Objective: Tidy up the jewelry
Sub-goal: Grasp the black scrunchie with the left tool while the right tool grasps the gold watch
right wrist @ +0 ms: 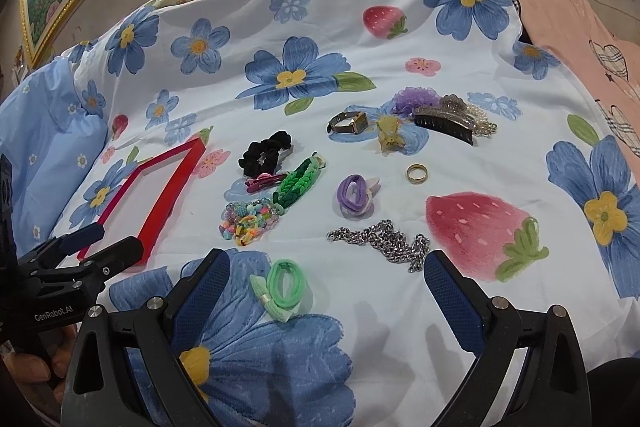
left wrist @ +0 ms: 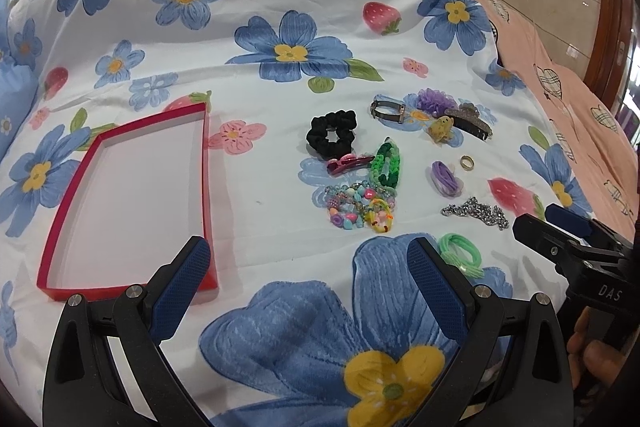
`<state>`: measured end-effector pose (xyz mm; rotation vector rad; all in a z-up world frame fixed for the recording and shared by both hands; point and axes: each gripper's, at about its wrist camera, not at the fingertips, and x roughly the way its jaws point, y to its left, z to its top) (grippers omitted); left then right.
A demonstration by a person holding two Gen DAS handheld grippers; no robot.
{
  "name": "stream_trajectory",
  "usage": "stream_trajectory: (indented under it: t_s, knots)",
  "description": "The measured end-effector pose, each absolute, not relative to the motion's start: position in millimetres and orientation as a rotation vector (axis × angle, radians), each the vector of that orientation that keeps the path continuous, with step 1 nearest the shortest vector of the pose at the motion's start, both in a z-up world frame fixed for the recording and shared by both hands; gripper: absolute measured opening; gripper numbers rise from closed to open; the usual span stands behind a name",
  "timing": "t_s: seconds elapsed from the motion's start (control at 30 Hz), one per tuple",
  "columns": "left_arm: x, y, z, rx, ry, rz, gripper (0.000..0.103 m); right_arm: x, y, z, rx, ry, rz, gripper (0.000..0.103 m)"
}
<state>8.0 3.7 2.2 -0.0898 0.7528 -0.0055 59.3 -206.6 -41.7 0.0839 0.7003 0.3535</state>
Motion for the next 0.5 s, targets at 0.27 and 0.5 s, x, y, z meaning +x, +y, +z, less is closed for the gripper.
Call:
stream_trajectory:
  t_s: [0.27, 0.5]
  knots:
    - [33, 14, -1, -0.131, 0.806, -0.025, 0.100, 85, -209, -41, 0.120, 0.742, 0.381, 0.099]
    - [67, 26, 6, -0.159, 0.830, -0.033, 0.100, 115, -209, -36, 0.136, 0.763, 0.382, 0.098]
